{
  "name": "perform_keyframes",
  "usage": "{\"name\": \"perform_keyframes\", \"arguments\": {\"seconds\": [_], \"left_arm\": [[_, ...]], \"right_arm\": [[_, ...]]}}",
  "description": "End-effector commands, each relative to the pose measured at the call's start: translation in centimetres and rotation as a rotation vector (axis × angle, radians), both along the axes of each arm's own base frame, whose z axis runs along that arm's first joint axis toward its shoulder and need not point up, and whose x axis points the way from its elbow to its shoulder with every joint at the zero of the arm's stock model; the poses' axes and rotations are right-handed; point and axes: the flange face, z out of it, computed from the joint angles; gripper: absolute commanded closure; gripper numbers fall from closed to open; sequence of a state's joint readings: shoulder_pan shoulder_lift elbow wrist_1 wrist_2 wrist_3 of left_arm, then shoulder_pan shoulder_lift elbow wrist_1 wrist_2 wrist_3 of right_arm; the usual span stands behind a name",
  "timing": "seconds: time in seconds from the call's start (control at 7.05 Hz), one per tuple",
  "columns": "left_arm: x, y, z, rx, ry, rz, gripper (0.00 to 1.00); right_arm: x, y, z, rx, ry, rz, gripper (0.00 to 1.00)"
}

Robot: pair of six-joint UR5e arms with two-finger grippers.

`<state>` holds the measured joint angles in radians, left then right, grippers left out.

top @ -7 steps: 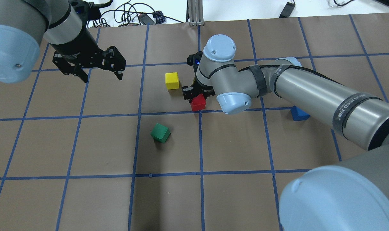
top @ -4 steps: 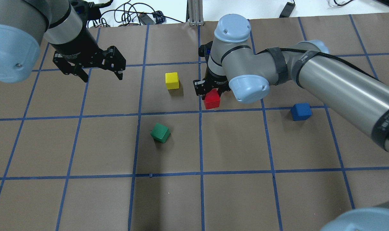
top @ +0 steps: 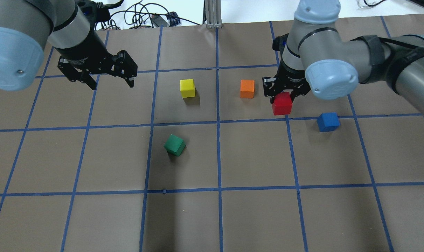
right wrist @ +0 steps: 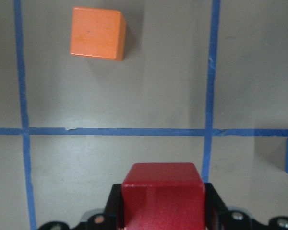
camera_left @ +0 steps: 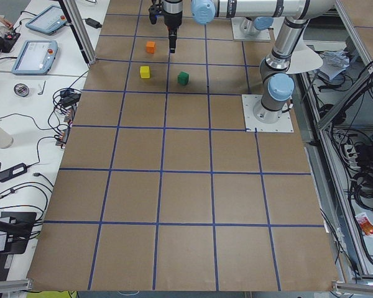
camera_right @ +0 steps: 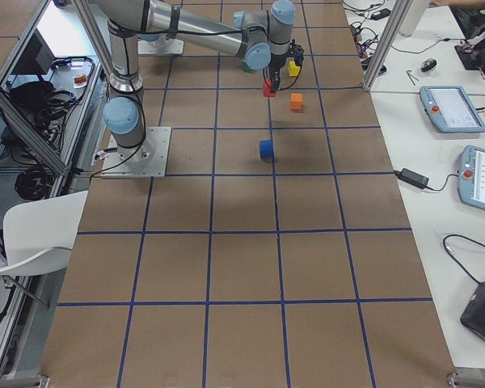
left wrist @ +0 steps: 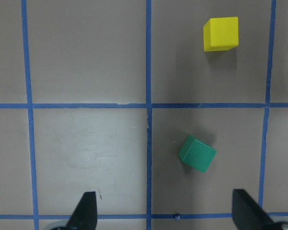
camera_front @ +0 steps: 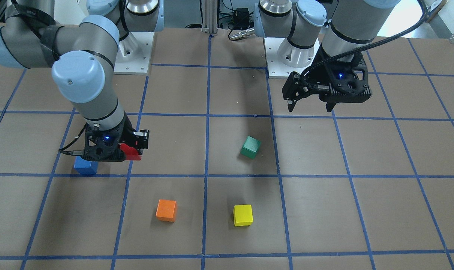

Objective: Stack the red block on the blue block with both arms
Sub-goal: 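Carry the red block with the right gripper toward the blue block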

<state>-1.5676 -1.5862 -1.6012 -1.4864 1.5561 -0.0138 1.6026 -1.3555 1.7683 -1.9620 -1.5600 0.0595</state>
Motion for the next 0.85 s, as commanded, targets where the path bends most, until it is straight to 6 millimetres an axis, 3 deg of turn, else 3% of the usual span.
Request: {"name": "perform_keyframes", "arguments": {"seconds": [0.0, 0.28, 0.57, 0.71], "left_arm": [[0.0, 0.0, 0.0, 0.003, -0.004, 0.000, 0.00], [0.0, 0.2, 0.7, 0.032, -0.043, -0.007, 0.00], [-0.5, 0.5, 1.0, 0.035, -0.033, -0.018, 0.00], [-1.0, 0.6, 1.0, 0.035, -0.020, -0.024, 0.00]], "right_arm": [[-5.2, 1.4, -1.6, -0.055, 0.041, 0.013, 1.00], [-8.0, 2.7, -3.4, -0.136, 0.047, 0.031, 1.00], [-11.6, 2.4, -3.4, -0.145, 0.046, -0.007, 1.00], [-12.3, 2.3, -3.4, -0.145, 0.045, -0.005, 1.00]]}}
